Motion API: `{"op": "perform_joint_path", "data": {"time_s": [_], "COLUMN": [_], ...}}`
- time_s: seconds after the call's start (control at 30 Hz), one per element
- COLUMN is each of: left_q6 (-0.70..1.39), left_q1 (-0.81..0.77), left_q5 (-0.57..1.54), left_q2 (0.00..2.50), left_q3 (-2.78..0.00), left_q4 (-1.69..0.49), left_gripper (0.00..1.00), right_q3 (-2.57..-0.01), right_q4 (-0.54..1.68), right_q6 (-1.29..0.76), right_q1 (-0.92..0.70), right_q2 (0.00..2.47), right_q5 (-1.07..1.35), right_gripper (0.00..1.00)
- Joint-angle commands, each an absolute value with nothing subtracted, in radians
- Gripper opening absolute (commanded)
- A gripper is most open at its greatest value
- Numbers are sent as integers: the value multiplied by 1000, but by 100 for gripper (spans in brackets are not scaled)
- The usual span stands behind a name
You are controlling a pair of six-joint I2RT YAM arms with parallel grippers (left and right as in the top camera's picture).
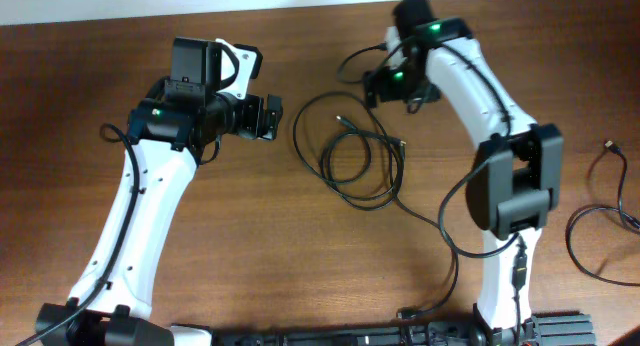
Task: Untangle cables
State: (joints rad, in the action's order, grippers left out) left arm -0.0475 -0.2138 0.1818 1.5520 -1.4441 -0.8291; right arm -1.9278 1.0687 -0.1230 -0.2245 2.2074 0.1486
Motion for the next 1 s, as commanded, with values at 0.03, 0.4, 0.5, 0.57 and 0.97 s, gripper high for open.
{"op": "perform_joint_path", "data": {"time_s": [0.03,0.4,0.5,0.57,0.97], "left_q6": [-38,-38,-38,-38,-38], "left_q1": [-212,-213,-213,-213,-213], "left_q5": [175,175,175,175,175], "left_q2": [1529,1529,1529,1529,1529], "left_q3": [-1456,-1456,-1456,-1456,-1456], "left_q4": [-828,-828,-828,-828,-828], "left_gripper": [99,99,99,99,99], "right_q3": [-1922,-1800,-1702,-1692,-1692], "right_q4": [1017,991,918,907,894], "right_q6": [-100,-102,-112,-112,-112], "right_q1": [-296,-303,-301,-301,-301], "right_q2": [2234,2234,2234,2234,2234], "right_q5": [158,158,158,158,159], "right_gripper": [99,90,77,54,4]}}
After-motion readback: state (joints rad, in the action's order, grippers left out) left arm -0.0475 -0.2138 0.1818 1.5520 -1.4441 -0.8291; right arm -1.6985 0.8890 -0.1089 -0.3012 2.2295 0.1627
